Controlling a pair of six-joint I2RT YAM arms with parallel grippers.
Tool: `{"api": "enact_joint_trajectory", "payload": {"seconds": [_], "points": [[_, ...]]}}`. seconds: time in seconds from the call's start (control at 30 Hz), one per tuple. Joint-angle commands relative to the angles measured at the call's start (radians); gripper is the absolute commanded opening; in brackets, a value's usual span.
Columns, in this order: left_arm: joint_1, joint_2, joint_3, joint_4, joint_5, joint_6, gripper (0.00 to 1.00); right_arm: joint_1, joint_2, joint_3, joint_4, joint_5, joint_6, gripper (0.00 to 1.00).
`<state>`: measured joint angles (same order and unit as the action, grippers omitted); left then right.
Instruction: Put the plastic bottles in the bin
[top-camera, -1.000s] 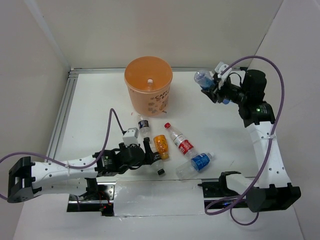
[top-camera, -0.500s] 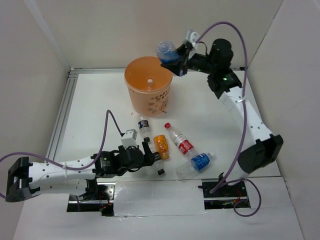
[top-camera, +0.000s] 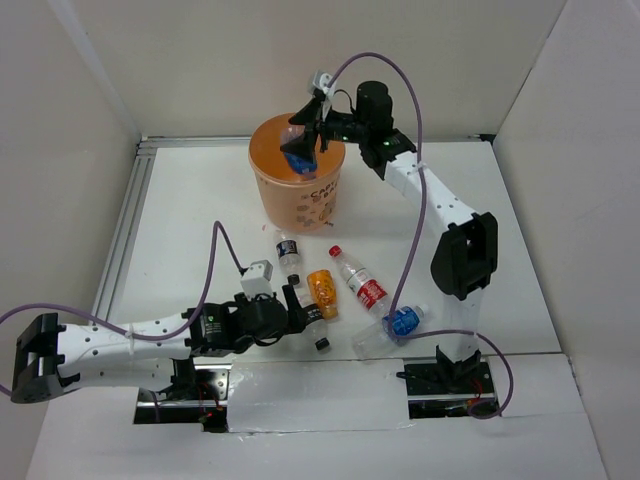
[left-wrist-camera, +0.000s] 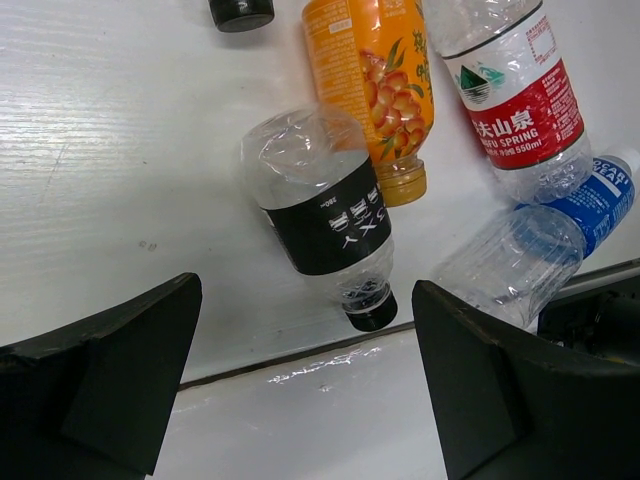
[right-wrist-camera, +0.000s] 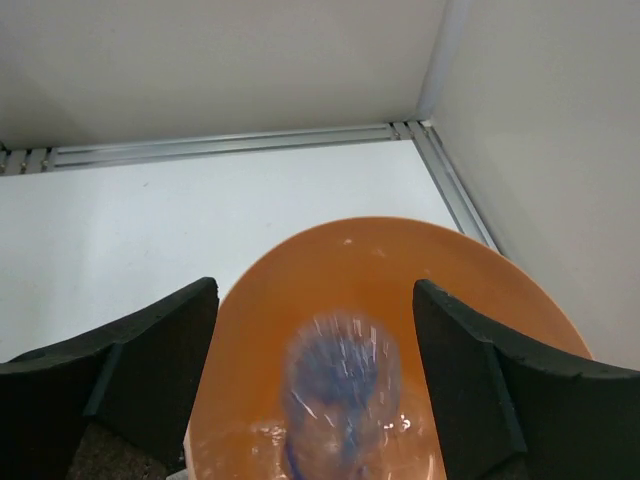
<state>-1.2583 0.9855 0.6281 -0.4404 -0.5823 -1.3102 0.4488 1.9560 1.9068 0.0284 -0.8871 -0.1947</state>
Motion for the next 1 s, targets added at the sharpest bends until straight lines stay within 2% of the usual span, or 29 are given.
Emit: {"api": "enact_joint_trajectory", "payload": {"seconds": [0.0,0.07,0.2,0.33,0.4,0.47,0.5,0.53,0.6,0.63,0.7,0.77,0.8,0.83,0.87,0.97], "points": [[-0.006,0.002,0.012,-0.003,-0.051,-0.037,0.99,-0.009,0.001,0.07,0.039,-0.003,-0.002,0.86],[-0.006,0.002,0.012,-0.003,-0.06,-0.037,0.99,-0.009,0.001,0.1,0.025,-0.003,-0.002,0.93],[-0.006,0.013,0.022,0.006,-0.094,-0.026,0.99,-0.028,-0.021,0.167,-0.054,0.033,-0.002,0.95],[-0.006,0.038,0.059,0.006,-0.135,0.011,0.99,-0.097,-0.093,0.258,-0.195,0.14,0.009,0.93],[0.016,0.061,0.074,0.015,-0.149,0.029,0.99,-0.136,-0.144,0.258,-0.255,0.206,0.018,0.91],[0.043,0.09,0.088,0.035,-0.14,0.074,0.99,-0.204,-0.238,0.19,-0.34,0.215,0.009,0.88],[0.06,0.099,0.097,0.061,-0.131,0.094,0.99,-0.229,-0.273,0.16,-0.375,0.247,-0.006,0.85],[0.092,0.119,0.097,0.072,-0.12,0.117,0.99,-0.266,-0.352,0.071,-0.43,0.317,-0.006,0.78],[0.158,0.137,0.107,0.098,-0.1,0.146,0.99,-0.312,-0.442,-0.053,-0.462,0.329,-0.031,0.65],[0.181,0.146,0.107,0.132,-0.088,0.181,0.99,-0.358,-0.533,-0.192,-0.475,0.345,-0.04,0.58],[0.261,0.174,0.119,0.17,-0.051,0.215,0.99,-0.401,-0.645,-0.312,-0.542,0.302,-0.107,0.4],[0.312,0.197,0.133,0.195,-0.031,0.273,0.99,-0.427,-0.704,-0.457,-0.609,0.239,-0.156,0.39],[0.37,0.24,0.146,0.215,-0.021,0.31,0.99,-0.439,-0.762,-0.547,-0.684,0.214,-0.181,0.59],[0.37,0.24,0.147,0.238,-0.011,0.337,0.99,-0.44,-0.788,-0.587,-0.685,0.214,-0.195,0.6],[0.384,0.255,0.157,0.259,-0.011,0.363,0.99,-0.44,-0.816,-0.627,-0.7,0.205,-0.195,0.68],[0.425,0.327,0.185,0.321,0.016,0.436,0.99,-0.44,-0.914,-0.76,-0.719,0.204,-0.195,0.81]]}}
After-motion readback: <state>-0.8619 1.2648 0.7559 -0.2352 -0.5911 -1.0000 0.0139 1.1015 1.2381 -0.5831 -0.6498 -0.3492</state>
